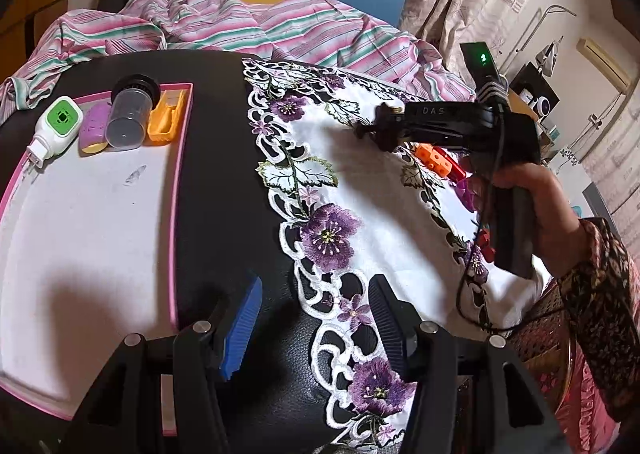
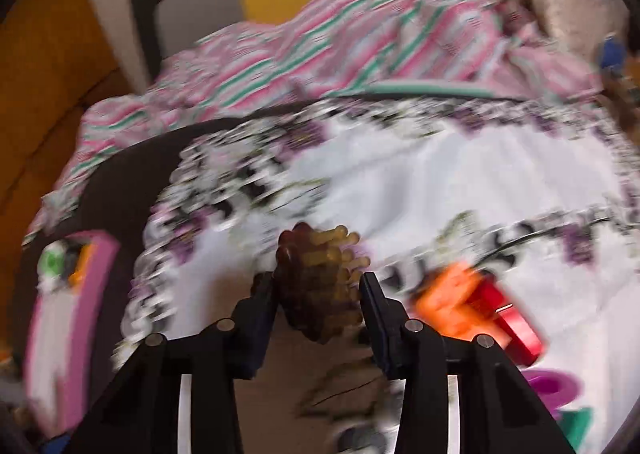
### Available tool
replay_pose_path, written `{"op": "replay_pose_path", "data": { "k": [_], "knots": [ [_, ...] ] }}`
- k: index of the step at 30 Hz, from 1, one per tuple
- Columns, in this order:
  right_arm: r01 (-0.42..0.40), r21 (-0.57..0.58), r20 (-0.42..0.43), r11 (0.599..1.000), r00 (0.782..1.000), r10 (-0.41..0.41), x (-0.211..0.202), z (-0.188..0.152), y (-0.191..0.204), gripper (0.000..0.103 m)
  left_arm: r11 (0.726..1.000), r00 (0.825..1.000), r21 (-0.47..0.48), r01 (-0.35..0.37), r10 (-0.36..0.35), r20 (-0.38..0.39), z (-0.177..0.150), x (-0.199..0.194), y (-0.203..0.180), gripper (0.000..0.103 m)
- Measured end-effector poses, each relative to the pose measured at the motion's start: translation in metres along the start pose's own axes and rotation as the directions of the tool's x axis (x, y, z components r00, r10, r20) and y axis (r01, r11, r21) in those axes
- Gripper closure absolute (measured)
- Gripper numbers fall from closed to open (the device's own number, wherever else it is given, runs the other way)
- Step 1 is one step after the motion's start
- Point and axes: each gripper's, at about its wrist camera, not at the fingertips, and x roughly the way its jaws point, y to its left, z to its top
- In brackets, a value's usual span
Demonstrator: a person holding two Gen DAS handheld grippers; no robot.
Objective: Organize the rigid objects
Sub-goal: 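Grasp the orange interlocking cubes with the right gripper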
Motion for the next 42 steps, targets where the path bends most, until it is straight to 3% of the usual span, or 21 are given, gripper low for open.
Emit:
{"op": "replay_pose_path", "data": {
  "k": [3, 5, 7, 9, 13, 16, 20, 22, 26, 30, 32, 34, 36, 37, 39, 42],
  "knots": [
    [-0.063, 0.053, 0.039, 0.997, 0.997, 0.061, -0.016, 0.000, -0.003, 0.042, 1.000, 1.000, 0.009, 0.004, -0.004, 0.006, 0.003, 0.000, -0.003, 0.047],
    [-0.080, 0.149, 0.117, 0.986, 0.991, 0.063, -0.035, -0.001, -0.024, 0.042, 1.000, 1.000, 0.017, -0.001, 0.001, 0.014, 0.004, -0.001, -0.005, 0.047],
    [0.038, 0.242, 0.144, 0.969, 0.987, -0.075, -0.048, -0.005, -0.048, 0.044, 1.000, 1.000, 0.013, 0.002, -0.002, 0.017, 0.005, -0.001, -0.005, 0.047],
    [0.170, 0.297, 0.094, 0.940, 0.974, -0.205, -0.050, -0.009, -0.071, 0.063, 1.000, 1.000, 0.000, 0.005, -0.005, 0.016, 0.007, 0.002, -0.004, 0.047],
    [0.168, 0.373, 0.013, 0.912, 0.982, -0.186, -0.039, -0.014, -0.094, 0.066, 1.000, 1.000, -0.008, 0.018, -0.018, 0.008, 0.008, 0.006, -0.005, 0.047],
    [0.219, 0.323, -0.008, 0.921, 0.973, -0.229, -0.029, -0.006, -0.089, 0.066, 1.000, 1.000, 0.001, 0.022, -0.022, 0.006, 0.008, 0.006, -0.008, 0.047],
    [0.302, 0.215, -0.032, 0.929, 0.953, -0.303, -0.016, 0.001, -0.079, 0.052, 1.000, 1.000, 0.005, 0.019, -0.019, 0.007, 0.007, 0.005, -0.007, 0.047],
    [0.319, 0.159, -0.029, 0.934, 0.947, -0.319, -0.012, 0.001, -0.074, 0.052, 1.000, 1.000, -0.003, 0.017, -0.017, 0.007, 0.008, 0.005, -0.006, 0.047],
    [0.318, 0.147, -0.033, 0.937, 0.948, -0.317, -0.011, 0.001, -0.074, 0.052, 1.000, 1.000, -0.006, 0.018, -0.018, -0.001, 0.009, 0.008, -0.006, 0.047],
    [0.266, 0.129, -0.041, 0.955, 0.964, -0.263, -0.017, -0.006, -0.067, 0.052, 1.000, 1.000, -0.004, 0.019, -0.019, 0.001, 0.011, 0.010, -0.008, 0.047],
    [0.297, 0.090, -0.056, 0.950, 0.954, -0.293, -0.011, -0.007, -0.062, 0.053, 1.000, 1.000, -0.006, 0.020, -0.020, -0.002, 0.013, 0.012, -0.009, 0.047],
    [0.369, 0.045, -0.072, 0.928, 0.928, -0.366, -0.003, -0.005, -0.062, 0.053, 1.000, 1.000, -0.009, 0.025, -0.025, -0.009, 0.015, 0.015, -0.011, 0.047],
    [0.389, 0.041, -0.070, 0.920, 0.920, -0.386, 0.000, -0.002, -0.066, 0.053, 1.000, 1.000, 0.000, 0.028, -0.028, -0.008, 0.017, 0.016, -0.015, 0.047],
    [0.389, 0.049, -0.066, 0.920, 0.920, -0.386, -0.001, -0.001, -0.069, 0.055, 1.000, 1.000, 0.004, 0.028, -0.028, -0.007, 0.017, 0.016, -0.017, 0.047],
    [0.349, 0.072, -0.047, 0.935, 0.937, -0.346, -0.006, 0.000, -0.071, 0.077, 0.999, 0.999, 0.012, 0.033, -0.033, -0.004, 0.017, 0.016, -0.020, 0.047],
    [0.249, 0.089, -0.037, 0.964, 0.968, -0.246, -0.011, 0.000, -0.067, 0.078, 0.999, 0.999, 0.019, 0.033, -0.033, -0.006, 0.016, 0.017, -0.023, 0.047]
  ]
}}
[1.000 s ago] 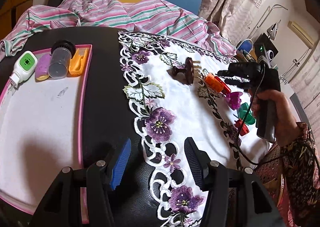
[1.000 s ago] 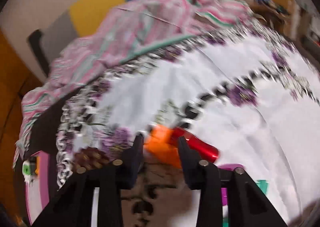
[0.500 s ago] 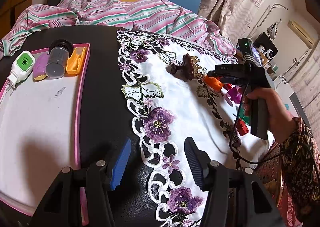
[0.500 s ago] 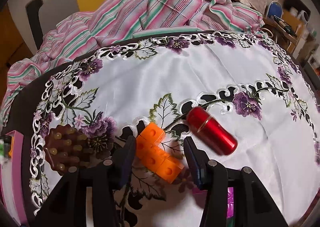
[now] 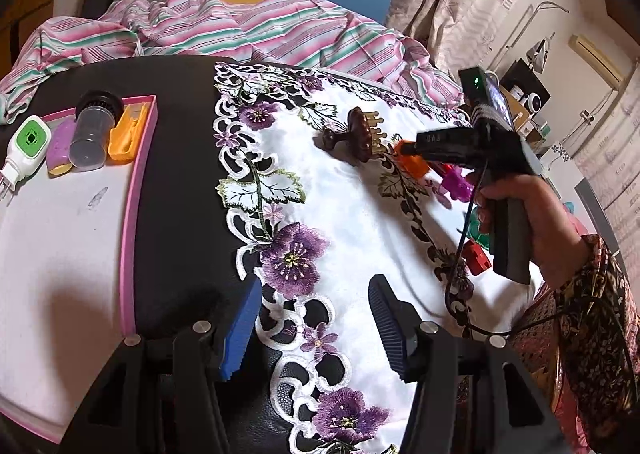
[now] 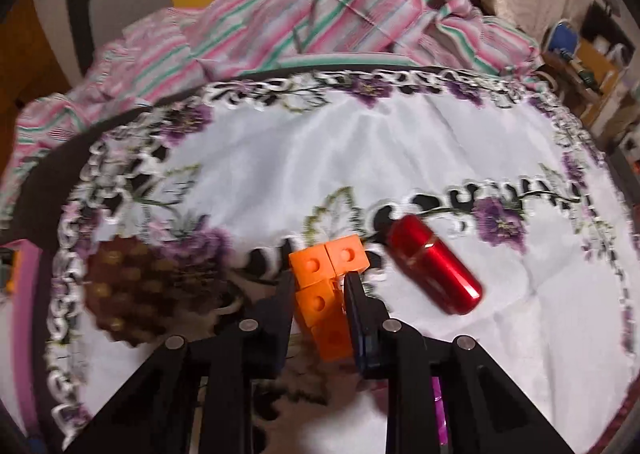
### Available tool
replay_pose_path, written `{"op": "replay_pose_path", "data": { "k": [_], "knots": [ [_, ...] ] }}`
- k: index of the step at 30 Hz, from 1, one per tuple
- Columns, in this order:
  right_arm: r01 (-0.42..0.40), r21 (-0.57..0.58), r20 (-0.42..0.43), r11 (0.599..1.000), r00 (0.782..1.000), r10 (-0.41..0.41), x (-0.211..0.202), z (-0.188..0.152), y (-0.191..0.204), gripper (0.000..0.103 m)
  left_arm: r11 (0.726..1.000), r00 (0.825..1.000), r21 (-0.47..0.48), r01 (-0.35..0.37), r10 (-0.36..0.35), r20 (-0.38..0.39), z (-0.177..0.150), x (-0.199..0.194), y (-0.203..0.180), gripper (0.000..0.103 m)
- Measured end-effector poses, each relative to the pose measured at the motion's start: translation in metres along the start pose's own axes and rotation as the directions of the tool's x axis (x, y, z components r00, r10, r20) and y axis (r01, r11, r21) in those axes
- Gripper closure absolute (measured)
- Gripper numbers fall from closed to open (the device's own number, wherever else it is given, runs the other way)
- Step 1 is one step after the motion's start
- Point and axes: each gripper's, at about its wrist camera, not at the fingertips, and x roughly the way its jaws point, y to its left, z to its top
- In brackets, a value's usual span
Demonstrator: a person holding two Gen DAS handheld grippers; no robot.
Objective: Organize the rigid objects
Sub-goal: 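Grasp the orange interlocking cubes with the right gripper, then grasp the brown prong hair comb with the left gripper while the right holds the cubes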
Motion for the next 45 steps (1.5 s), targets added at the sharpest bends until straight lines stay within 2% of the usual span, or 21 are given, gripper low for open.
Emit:
{"op": "replay_pose_path", "data": {
  "k": [2, 4, 5, 7, 11, 16, 19, 20, 21, 26, 30, 35, 40, 45],
  "knots": [
    [-0.132, 0.055, 0.001, 0.990, 0.991, 0.132, -0.002, 0.002, -0.002, 0.077, 1.000, 1.000, -0.003, 0.004, -0.004, -0.005, -0.001, 0.001, 0.000, 0.047],
    [-0.181, 0.112, -0.031, 0.977, 0.982, 0.185, 0.002, 0.001, -0.007, 0.073, 1.000, 1.000, -0.009, -0.001, 0.001, -0.008, -0.003, 0.002, 0.000, 0.047],
    [-0.160, 0.121, -0.040, 0.980, 0.985, 0.166, 0.004, 0.000, -0.009, 0.065, 1.000, 1.000, -0.011, -0.001, 0.001, -0.008, -0.003, 0.002, 0.001, 0.047],
    [-0.142, 0.118, -0.032, 0.983, 0.989, 0.147, 0.003, 0.001, -0.011, 0.063, 1.000, 1.000, -0.020, -0.001, 0.001, -0.008, -0.003, 0.003, 0.002, 0.047],
    [-0.176, 0.141, -0.054, 0.974, 0.981, 0.185, 0.009, 0.002, -0.011, 0.063, 1.000, 1.000, -0.024, 0.002, -0.002, -0.012, -0.002, 0.005, 0.002, 0.047],
    [-0.116, 0.017, -0.072, 0.993, 0.991, 0.117, 0.013, -0.001, 0.013, 0.063, 1.000, 1.000, -0.015, -0.003, 0.003, -0.005, 0.005, 0.007, -0.001, 0.047],
    [-0.073, -0.039, -0.076, 0.997, 0.995, 0.070, 0.017, -0.004, 0.021, 0.067, 1.000, 1.000, -0.016, -0.004, 0.004, -0.001, 0.012, 0.011, -0.004, 0.047],
    [-0.064, -0.052, -0.072, 0.997, 0.996, 0.060, 0.017, -0.004, 0.022, 0.075, 1.000, 1.000, -0.017, 0.001, -0.001, -0.001, 0.014, 0.012, -0.005, 0.047],
    [-0.066, -0.050, -0.072, 0.997, 0.995, 0.062, 0.016, -0.004, 0.022, 0.075, 1.000, 1.000, -0.012, 0.005, -0.005, 0.001, 0.018, 0.014, -0.008, 0.047],
    [-0.104, 0.055, -0.082, 0.993, 0.991, 0.109, 0.013, -0.004, 0.005, 0.075, 1.000, 1.000, 0.012, 0.004, -0.004, 0.007, 0.036, 0.024, -0.021, 0.047],
    [-0.020, 0.089, -0.098, 0.996, 0.995, 0.028, 0.012, -0.006, -0.006, 0.075, 0.999, 1.000, 0.042, -0.016, 0.016, 0.004, 0.056, 0.042, -0.034, 0.047],
    [-0.023, 0.137, -0.101, 0.990, 0.994, 0.037, 0.009, -0.008, -0.014, 0.075, 0.998, 1.000, 0.066, -0.019, 0.019, -0.003, 0.081, 0.068, -0.049, 0.042],
    [0.006, 0.163, -0.101, 0.987, 0.995, 0.011, 0.008, -0.008, -0.021, 0.075, 0.999, 0.999, 0.016, -0.045, 0.045, -0.029, 0.109, 0.099, -0.055, 0.041],
    [-0.015, 0.216, -0.098, 0.976, 0.995, 0.037, 0.007, -0.009, -0.029, 0.075, 1.000, 0.998, -0.024, -0.011, 0.009, -0.055, 0.128, 0.125, -0.060, 0.039]
  ]
}}
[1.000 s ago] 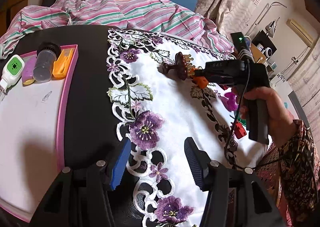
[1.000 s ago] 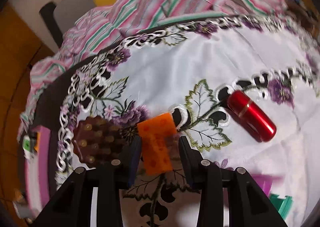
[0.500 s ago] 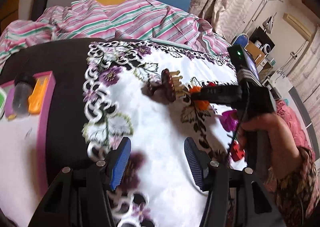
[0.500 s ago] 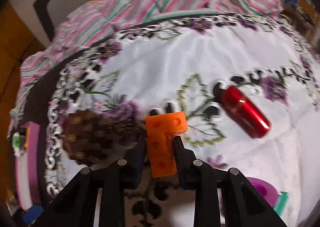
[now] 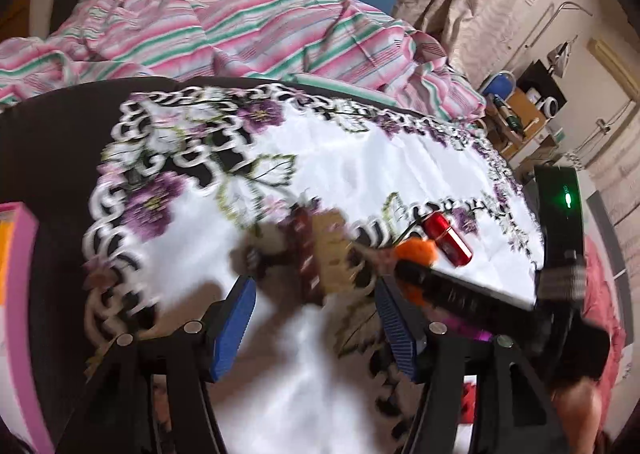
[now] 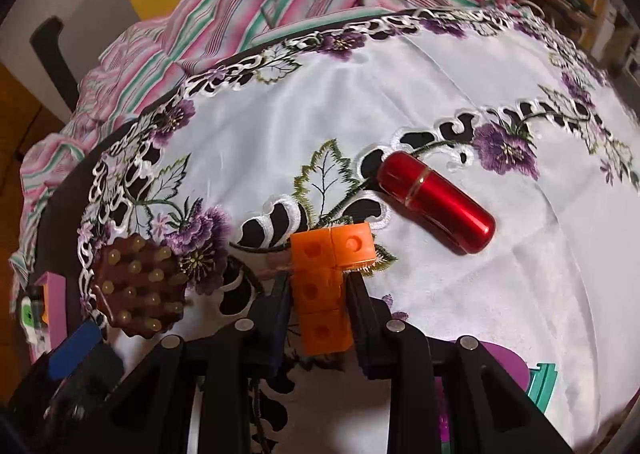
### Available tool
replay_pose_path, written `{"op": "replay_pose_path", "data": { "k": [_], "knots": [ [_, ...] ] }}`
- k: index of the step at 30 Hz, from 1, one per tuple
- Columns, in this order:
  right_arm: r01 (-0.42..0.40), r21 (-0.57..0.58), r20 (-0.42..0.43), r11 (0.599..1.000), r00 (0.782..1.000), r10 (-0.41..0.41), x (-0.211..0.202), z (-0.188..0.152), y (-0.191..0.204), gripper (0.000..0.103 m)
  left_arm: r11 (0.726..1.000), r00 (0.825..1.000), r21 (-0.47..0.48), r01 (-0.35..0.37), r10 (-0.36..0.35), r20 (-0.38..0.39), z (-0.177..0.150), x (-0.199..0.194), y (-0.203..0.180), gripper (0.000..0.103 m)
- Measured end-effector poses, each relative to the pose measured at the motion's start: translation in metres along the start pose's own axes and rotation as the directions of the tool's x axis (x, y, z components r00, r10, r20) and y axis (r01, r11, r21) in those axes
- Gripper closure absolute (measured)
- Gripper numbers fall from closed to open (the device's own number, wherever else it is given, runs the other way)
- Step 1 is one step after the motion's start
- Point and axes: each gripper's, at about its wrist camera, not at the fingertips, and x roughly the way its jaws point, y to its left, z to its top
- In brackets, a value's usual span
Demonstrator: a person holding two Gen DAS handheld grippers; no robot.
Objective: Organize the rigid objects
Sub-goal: 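Grasp the brown prong hair comb with the left gripper while the right holds the cubes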
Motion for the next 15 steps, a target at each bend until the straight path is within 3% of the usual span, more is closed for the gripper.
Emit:
{"op": "replay_pose_path", "data": {
  "k": [5, 8, 12, 15],
  "knots": [
    [-0.009, 0.015, -0.002, 1.000, 1.000, 0.009, 0.001, -0.001, -0.001, 0.075, 0.999, 0.999, -0.023, -0.035, 0.035, -0.013, 0.013, 0.020, -0.003, 0.039],
    [-0.011, 0.021, -0.003, 1.000, 1.000, 0.011, 0.001, -0.001, -0.002, 0.075, 0.999, 0.999, -0.017, -0.043, 0.044, 0.017, 0.018, 0.026, -0.006, 0.041],
    [-0.009, 0.019, -0.003, 1.000, 1.000, 0.009, 0.001, -0.001, -0.002, 0.075, 0.998, 0.998, -0.022, -0.058, 0.059, 0.020, 0.019, 0.033, -0.002, 0.053],
    [-0.004, 0.018, -0.002, 1.000, 1.000, 0.004, 0.002, -0.001, -0.001, 0.075, 0.998, 0.998, -0.016, -0.056, 0.055, -0.007, 0.017, 0.040, 0.001, 0.057]
  ]
}}
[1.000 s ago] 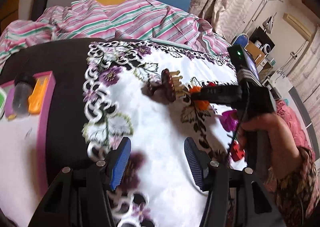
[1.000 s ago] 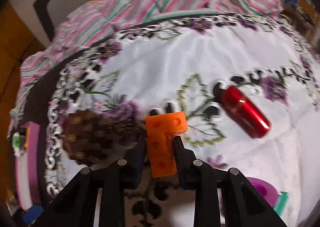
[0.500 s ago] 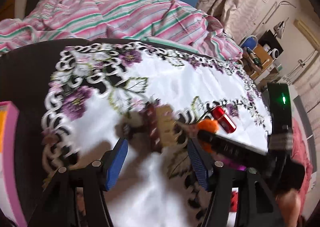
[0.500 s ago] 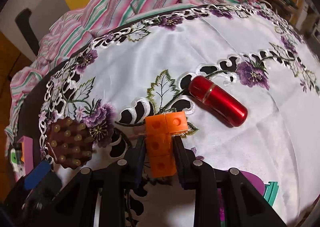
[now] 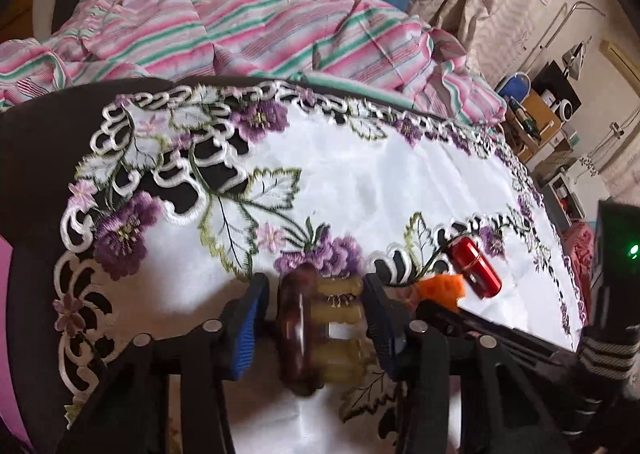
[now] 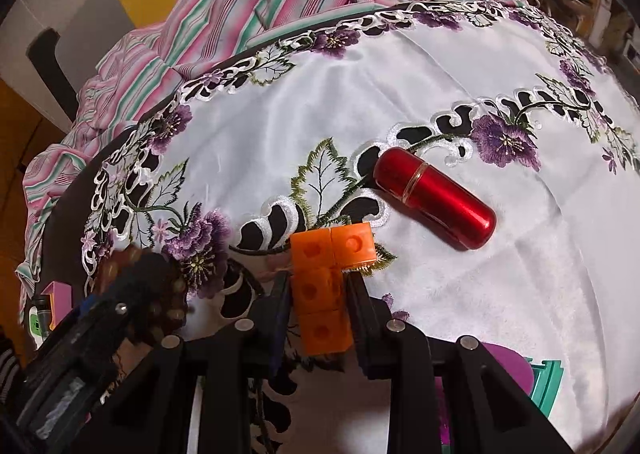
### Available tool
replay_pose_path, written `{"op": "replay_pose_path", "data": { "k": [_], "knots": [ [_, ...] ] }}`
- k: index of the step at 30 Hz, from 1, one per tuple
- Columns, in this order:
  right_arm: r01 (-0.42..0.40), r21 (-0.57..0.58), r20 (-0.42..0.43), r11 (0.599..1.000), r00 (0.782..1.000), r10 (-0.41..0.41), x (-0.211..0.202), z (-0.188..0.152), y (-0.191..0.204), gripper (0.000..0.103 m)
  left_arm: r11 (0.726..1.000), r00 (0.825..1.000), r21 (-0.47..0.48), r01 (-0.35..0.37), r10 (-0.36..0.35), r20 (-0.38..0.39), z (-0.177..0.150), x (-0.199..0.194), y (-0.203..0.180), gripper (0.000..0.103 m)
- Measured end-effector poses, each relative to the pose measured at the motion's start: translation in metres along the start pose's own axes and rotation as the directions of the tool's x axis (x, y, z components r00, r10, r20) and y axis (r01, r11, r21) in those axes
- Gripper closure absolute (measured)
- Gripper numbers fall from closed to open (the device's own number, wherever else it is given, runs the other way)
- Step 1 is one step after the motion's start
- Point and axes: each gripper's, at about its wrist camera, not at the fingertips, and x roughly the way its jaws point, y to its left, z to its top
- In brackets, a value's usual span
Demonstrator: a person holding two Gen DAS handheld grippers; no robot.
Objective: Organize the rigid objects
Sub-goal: 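Grasp the brown prong hair comb with the left gripper while the right holds the cubes, then carry the brown comb into the tray and open the left gripper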
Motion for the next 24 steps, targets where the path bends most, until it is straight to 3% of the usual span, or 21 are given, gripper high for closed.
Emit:
{"op": "replay_pose_path", "data": {
  "k": [7, 24],
  "knots": [
    [0.006, -0.007, 0.003, 1.000, 1.000, -0.006, 0.001, 0.000, 0.001, 0.075, 0.998, 0.998, -0.005, 0.057, -0.057, 0.012, -0.008, -0.006, 0.006, 0.067],
    [-0.004, -0.130, 0.056, 0.992, 0.998, 0.011, -0.006, -0.002, 0.025, 0.075, 0.992, 0.992, -0.046, 0.117, -0.115, 0.056, -0.040, -0.041, 0.033, 0.068]
  ]
}}
